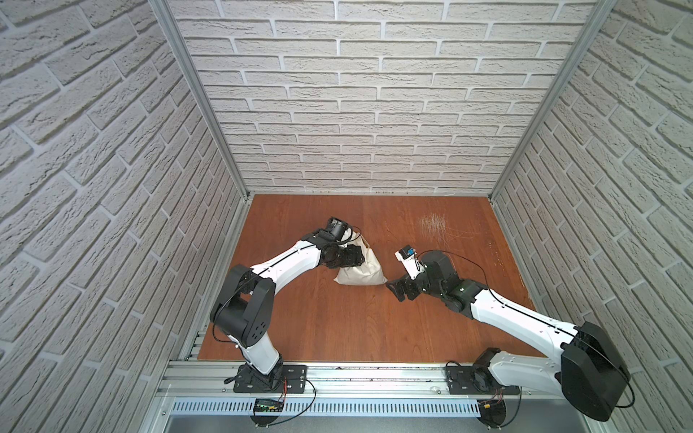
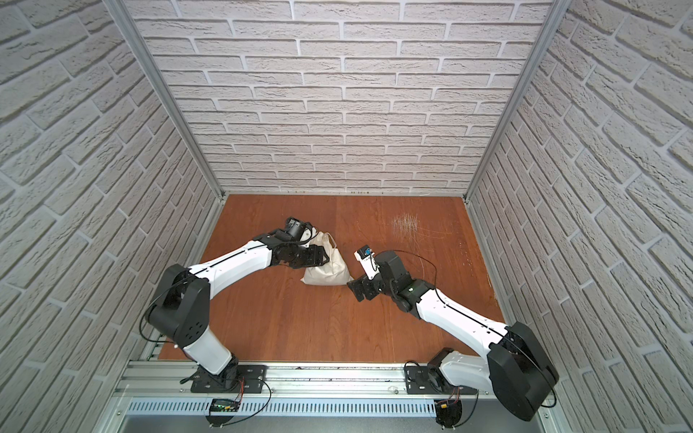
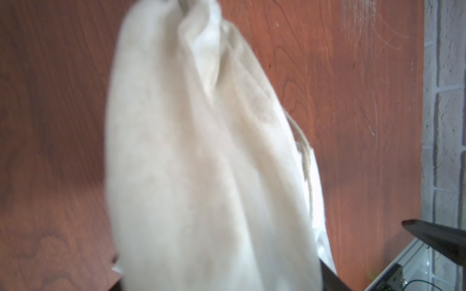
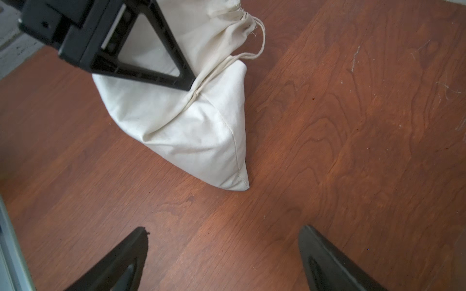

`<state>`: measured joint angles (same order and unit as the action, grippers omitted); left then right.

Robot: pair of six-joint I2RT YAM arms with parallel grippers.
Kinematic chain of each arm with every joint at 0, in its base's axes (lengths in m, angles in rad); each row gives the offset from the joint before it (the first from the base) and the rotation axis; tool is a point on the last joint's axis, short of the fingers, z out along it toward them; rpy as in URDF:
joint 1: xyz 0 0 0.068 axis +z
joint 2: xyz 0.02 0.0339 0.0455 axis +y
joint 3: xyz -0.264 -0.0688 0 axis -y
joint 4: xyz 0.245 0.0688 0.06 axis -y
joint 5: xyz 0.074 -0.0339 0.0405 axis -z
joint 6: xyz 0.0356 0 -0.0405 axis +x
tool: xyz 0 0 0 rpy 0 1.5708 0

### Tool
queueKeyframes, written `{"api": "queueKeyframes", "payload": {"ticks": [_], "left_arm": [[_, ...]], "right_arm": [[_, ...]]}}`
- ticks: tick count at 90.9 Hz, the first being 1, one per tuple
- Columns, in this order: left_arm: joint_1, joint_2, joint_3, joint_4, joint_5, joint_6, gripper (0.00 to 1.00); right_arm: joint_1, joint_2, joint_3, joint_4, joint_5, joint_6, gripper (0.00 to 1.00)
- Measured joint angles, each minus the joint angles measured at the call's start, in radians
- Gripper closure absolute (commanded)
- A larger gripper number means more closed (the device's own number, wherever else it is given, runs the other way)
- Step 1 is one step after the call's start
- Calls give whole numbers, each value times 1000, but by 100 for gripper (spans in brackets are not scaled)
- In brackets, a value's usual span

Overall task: Close the soil bag
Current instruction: Pick up the soil bag from the center of the board.

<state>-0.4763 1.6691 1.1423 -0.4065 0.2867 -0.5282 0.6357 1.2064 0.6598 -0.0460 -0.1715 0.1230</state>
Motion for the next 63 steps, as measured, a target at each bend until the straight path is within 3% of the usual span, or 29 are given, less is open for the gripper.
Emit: {"api": "queueKeyframes", "payload": {"ticks": [21,63], "left_arm": [[0,13,-18,47,49,-12,100],[42,-24,-94,134,142,-15,100]], "right_arm": [[-96,28,21,-11,-101,117,4],[-137,29,22,7,-207,218,4]]}}
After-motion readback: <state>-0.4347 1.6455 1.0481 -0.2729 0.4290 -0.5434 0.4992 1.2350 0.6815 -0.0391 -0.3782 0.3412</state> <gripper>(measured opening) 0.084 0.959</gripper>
